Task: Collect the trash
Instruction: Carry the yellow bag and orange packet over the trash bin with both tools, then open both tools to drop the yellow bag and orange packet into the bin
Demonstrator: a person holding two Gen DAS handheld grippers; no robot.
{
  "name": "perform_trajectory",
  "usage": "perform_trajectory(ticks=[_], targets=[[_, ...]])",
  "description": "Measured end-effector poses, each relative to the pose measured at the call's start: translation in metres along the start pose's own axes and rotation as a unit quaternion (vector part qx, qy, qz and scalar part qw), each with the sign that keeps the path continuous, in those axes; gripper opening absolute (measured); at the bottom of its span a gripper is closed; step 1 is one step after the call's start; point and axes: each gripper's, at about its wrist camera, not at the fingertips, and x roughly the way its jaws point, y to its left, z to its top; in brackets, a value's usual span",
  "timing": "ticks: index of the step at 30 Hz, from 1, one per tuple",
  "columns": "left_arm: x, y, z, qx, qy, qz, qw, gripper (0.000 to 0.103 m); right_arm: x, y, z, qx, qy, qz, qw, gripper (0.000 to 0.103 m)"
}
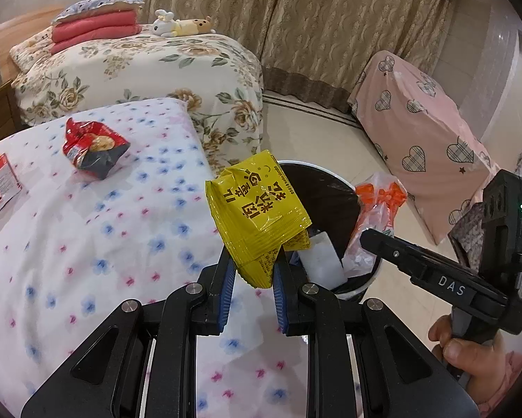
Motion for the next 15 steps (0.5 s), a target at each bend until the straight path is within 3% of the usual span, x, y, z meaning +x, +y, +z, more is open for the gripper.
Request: perform_trajectory(ticks=[15], targets=[[0.025,-0.008,0.011,0.010,0.018,-0.004,0.9998,0.019,0.014,-0.014,0.014,-0.006,0.019,-0.019,1.000,0.039]])
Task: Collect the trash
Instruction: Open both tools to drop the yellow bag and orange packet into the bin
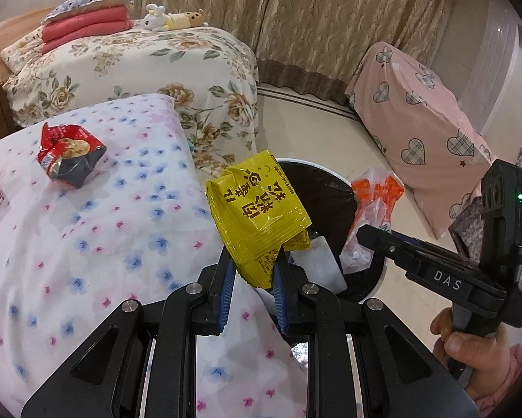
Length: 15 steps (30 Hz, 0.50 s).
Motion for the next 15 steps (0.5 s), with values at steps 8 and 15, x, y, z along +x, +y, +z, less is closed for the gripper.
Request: perform_trajectory(ticks=[8,15], targets=[[0.011,-0.007,0.004,0.006,0.011,0.002,0.9999,0.019,0.006,-0.004,0.005,-0.004,0.007,-0.005,1.000,0.040],[0.015,-0.010,0.004,0.008,0.017,0.005,0.9998,0.019,0.008,-0.005,0.007,-0.004,0.010,-0.006,1.000,0.040]])
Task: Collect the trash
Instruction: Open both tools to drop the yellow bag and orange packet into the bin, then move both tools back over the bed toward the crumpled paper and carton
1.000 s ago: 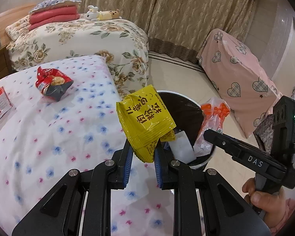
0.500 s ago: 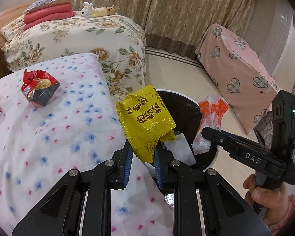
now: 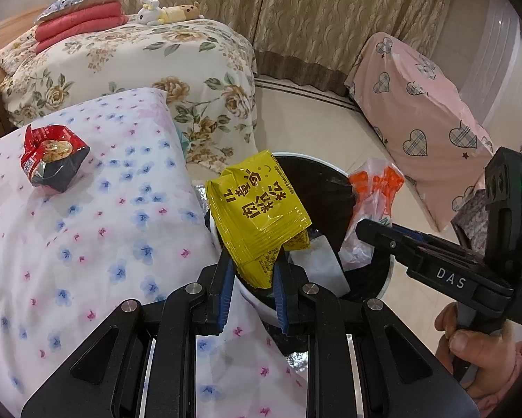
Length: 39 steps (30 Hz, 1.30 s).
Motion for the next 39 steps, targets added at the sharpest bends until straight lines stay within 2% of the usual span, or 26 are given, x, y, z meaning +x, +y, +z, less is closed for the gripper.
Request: perform_trajectory(ticks=[5,8,10,11,12,14,20,25,39], targets=[[0.000,-0.002,0.001,0.006,0.000,0.005,1.0000,0.019,-0.001,-0.002,0.002,0.001,-0.002,-0.003,1.000,0.041],[0.000,-0.002,0.001,0.005,-0.001,0.004,1.0000,0.023,-0.001,-0.002,0.003,0.003,-0.002,-0.005,1.000,0.044],[0.000,0.000,0.001,0.000,0.003,0.006,1.0000,0.039,-0.003,-0.003,0.003,0.004,-0.003,-0.006,1.000,0.048],[-0.002,0.002,0.000,-0.005,0.002,0.009,1.0000,0.051,-0.004,-0.003,0.003,0.005,-0.005,-0.007,1.000,0.057],[-0.004,0.003,-0.001,-0.008,-0.001,0.008,0.9999,0.054,-0.005,-0.003,0.003,0.006,-0.007,-0.008,1.000,0.066],[-0.007,0.006,-0.003,-0.014,-0.004,0.002,0.9999,0.054,-0.008,-0.004,0.002,0.007,-0.012,-0.009,1.000,0.071],[-0.020,0.018,-0.016,-0.026,-0.011,0.012,0.9995,0.056,-0.015,-0.001,-0.004,0.015,-0.016,-0.007,1.000,0.072],[-0.030,0.036,-0.030,-0.049,-0.010,0.019,0.9986,0.057,-0.017,0.013,-0.010,0.020,-0.014,0.006,1.000,0.082],[-0.072,0.102,-0.071,-0.124,-0.027,0.047,0.9908,0.061,-0.005,0.084,-0.027,-0.020,-0.002,0.062,0.998,0.083]])
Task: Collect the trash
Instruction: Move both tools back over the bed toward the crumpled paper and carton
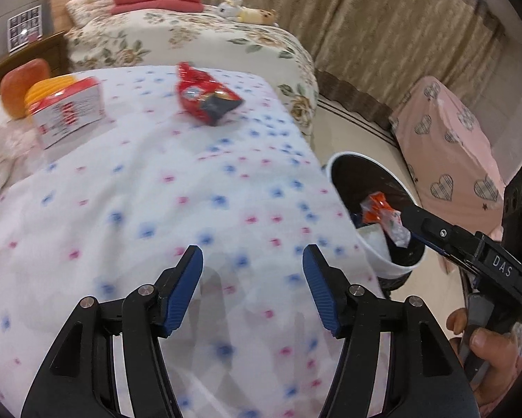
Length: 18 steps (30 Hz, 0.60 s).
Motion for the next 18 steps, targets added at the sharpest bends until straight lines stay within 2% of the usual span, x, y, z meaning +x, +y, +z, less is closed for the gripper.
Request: perform_trajectory(ticks=[18], targets=[[-0.040,0.093,-0.018,-0.075,-0.029,0.059,0.9950,0.063,0.042,0.076,-0.015,-0.051,0.036,0.043,0.997,0.083]])
